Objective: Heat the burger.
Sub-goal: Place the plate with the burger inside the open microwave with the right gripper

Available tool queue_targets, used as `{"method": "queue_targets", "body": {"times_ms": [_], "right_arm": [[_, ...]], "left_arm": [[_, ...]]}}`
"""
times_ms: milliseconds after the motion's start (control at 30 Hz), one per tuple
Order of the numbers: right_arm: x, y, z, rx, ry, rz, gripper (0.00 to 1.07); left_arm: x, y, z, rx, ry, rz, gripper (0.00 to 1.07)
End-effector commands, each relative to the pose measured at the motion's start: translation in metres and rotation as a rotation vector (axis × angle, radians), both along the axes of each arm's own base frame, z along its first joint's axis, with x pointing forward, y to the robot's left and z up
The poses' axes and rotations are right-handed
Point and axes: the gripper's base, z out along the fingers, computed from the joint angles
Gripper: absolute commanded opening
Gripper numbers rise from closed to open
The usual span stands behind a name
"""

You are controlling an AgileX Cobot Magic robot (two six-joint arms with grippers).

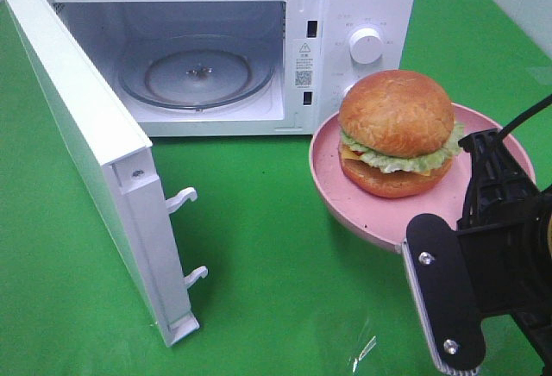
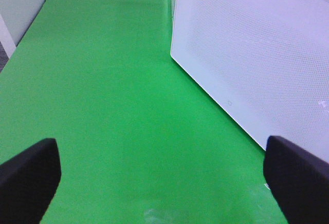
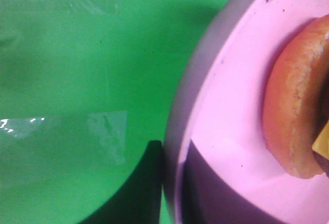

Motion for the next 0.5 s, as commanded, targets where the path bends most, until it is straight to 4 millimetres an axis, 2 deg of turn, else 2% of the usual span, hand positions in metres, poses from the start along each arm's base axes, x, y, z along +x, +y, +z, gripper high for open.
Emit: {"method": "queue_targets", "body": {"times_ms": [33,200,500], "right_arm": [[0.0019,0.0047,0.0051,-0.009,-0.057,0.102,0.00],[0.0018,0.0054,0.0052,-0.010,-0.060,0.116,0.00],[0.0032,0.0085,0.0059,-0.042,-0.085,0.248,0.00]], "left_arm": [[-0.0023,0.0001,-0.0002,-0.001,-0.025,-0.004,1.00],[-0.0023,0.0001,-0.0002,-0.001,-0.025,-0.004,1.00],[-0.0023,0.0001,-0.0002,-0.001,-0.025,-0.004,1.00]]}}
